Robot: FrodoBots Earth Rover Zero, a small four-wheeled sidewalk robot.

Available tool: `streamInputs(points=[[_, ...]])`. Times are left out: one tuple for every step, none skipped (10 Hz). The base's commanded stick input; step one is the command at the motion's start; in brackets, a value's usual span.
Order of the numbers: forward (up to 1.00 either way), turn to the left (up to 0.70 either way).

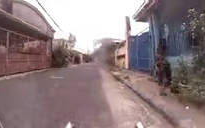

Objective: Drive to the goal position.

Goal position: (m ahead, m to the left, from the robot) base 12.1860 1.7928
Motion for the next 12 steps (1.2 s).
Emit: streamInputs(points=[[0.77, 0.0], [0.77, 0.0], [0.78, 0.0], [0.78, 0.0], [0.78, 0.0], [0.78, 0.0], [0.79, 0.0], [0.79, 0.0], [0.78, 0.0], [0.78, 0.0], [0.78, 0.0], [0.79, 0.0]])
